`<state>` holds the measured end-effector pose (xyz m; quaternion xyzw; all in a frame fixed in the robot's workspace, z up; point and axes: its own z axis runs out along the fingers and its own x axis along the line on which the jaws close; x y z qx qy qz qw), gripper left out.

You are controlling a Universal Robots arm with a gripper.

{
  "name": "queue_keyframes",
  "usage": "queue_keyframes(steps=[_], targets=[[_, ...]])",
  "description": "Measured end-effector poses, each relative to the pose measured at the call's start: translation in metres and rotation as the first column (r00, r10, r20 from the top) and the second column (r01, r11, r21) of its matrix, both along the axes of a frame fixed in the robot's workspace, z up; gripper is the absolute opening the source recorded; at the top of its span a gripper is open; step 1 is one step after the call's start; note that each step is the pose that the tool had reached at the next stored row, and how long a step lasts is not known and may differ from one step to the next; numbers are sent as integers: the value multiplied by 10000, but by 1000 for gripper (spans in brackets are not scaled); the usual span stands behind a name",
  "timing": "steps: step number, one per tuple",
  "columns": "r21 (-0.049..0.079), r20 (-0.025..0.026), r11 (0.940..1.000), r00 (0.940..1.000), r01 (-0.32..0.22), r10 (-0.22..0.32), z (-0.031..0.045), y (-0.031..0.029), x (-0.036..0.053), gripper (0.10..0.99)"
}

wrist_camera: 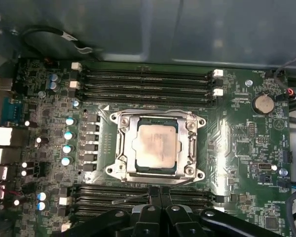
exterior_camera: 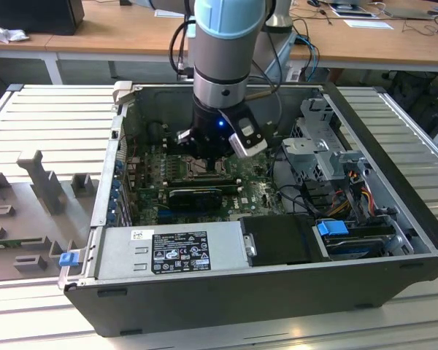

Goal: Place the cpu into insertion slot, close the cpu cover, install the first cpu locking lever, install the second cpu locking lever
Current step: 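Install the second cpu locking lever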

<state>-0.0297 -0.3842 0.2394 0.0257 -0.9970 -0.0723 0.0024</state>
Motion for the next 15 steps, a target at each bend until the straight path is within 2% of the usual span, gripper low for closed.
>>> queue_keyframes(steps=[1,5,7,11,15], targets=[[84,1,10000,10000,-1,1,-1,-14,-14,106],[170,1,9999,10000,-20,20,-9,-59,-97,106],[347,2,9994,10000,-80,80,-46,-59,-160,106],[391,1,9991,9998,-178,178,-170,-60,-171,106],[402,2,9990,9998,-180,181,-175,-60,-173,106]])
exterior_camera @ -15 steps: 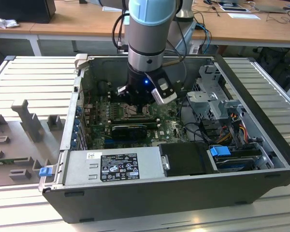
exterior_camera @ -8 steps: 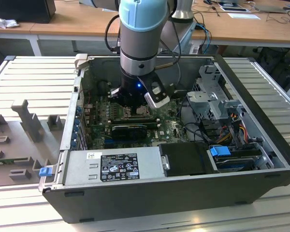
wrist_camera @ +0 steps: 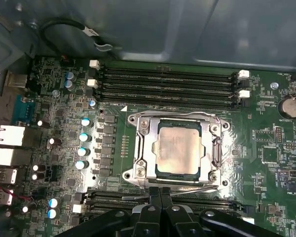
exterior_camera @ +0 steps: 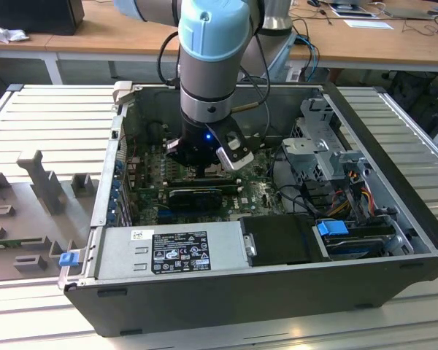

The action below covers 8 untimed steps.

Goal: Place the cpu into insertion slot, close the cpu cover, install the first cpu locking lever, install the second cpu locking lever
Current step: 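Install the second cpu locking lever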

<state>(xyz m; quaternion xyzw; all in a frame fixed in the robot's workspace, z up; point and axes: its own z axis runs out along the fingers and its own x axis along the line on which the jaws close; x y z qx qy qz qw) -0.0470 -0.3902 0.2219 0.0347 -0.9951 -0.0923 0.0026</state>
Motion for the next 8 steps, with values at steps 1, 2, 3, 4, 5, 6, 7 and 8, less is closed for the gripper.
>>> queue_keyframes(steps=[1,2,3,4,5,6,7,8], targets=[[0,0,10000,10000,0,0,0,0,0,106],[-1,0,10000,10000,-1,1,0,0,0,106],[0,0,10000,10000,0,0,0,0,0,106],[2,-1,10000,10000,0,0,0,0,0,106],[27,-1,10000,10000,-5,5,0,0,-2,106],[73,1,10000,10000,-44,44,-1,0,-4,106],[119,0,9998,9999,-141,141,-2,-2,-18,106],[168,1,9996,9997,-227,227,-5,-5,-37,106]])
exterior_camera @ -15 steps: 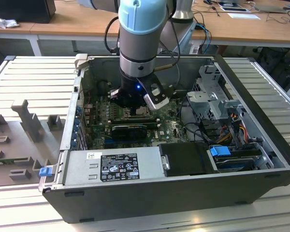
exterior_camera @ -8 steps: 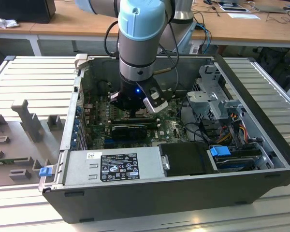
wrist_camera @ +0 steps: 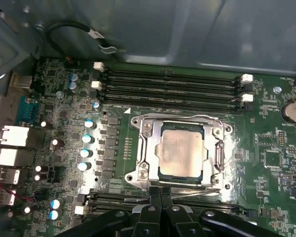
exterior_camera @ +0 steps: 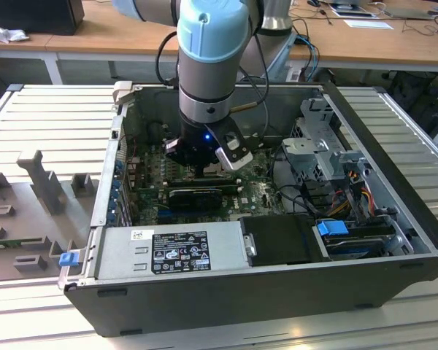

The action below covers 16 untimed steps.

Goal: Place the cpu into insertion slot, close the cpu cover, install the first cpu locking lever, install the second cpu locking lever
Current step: 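Install the second cpu locking lever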

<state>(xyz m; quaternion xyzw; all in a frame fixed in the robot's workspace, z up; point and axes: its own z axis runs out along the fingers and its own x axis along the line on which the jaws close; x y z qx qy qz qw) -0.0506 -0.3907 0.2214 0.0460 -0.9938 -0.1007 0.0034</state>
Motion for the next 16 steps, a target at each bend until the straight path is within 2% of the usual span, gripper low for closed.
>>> queue_keyframes(steps=[3,6,10,12,16], targets=[[188,3,9997,9998,-182,182,-13,-39,-53,106],[528,10,9984,9998,-204,204,-31,-112,-83,106],[808,16,9965,9998,-214,213,-54,-178,-110,106],[992,20,9948,9997,-227,226,-76,-214,-148,106],[1107,24,9936,9997,-230,229,-130,-214,-166,106]])
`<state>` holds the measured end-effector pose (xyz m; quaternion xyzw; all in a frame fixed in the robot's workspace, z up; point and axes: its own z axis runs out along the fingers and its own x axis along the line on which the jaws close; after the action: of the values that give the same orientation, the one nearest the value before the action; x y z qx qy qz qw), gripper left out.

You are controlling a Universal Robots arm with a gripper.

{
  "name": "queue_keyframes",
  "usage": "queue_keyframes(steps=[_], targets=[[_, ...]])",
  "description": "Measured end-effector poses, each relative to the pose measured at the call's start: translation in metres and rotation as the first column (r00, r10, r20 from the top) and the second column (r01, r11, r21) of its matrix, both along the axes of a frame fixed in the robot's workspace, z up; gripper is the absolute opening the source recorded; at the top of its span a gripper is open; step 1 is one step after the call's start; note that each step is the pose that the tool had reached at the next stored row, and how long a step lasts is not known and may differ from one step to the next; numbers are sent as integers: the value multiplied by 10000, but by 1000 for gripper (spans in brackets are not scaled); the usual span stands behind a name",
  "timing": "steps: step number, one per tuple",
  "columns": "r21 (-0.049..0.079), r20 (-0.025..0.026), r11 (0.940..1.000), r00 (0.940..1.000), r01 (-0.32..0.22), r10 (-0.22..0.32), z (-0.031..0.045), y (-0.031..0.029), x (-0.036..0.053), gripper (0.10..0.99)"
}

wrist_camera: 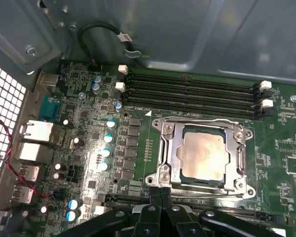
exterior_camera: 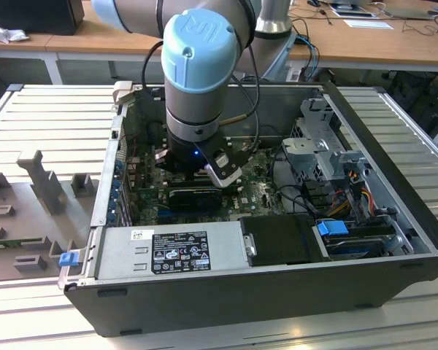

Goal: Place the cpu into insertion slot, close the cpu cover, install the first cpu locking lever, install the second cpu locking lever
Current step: 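Install the second cpu locking lever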

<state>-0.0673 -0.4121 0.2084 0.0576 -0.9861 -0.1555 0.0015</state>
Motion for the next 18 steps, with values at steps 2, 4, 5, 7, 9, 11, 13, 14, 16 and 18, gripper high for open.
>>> queue_keyframes(steps=[2,4,5,7,9,11,13,14,16,18], targets=[[39,0,10000,10000,5,-5,-32,0,-9,106],[101,0,9999,10000,2,-2,-76,1,-27,106],[141,-1,9999,10000,3,-3,-81,4,-42,106],[240,0,9997,10000,0,0,-97,8,-52,106],[382,0,9993,10000,3,-3,-108,14,-55,106],[547,0,9985,10000,2,-2,-127,20,-55,106],[642,1,9979,10000,2,-2,-145,21,-54,106],[660,1,9978,10000,3,-3,-152,22,-55,106],[703,0,9975,10000,3,-3,-176,22,-55,106],[705,0,9975,10000,2,-2,-160,22,-55,106]])
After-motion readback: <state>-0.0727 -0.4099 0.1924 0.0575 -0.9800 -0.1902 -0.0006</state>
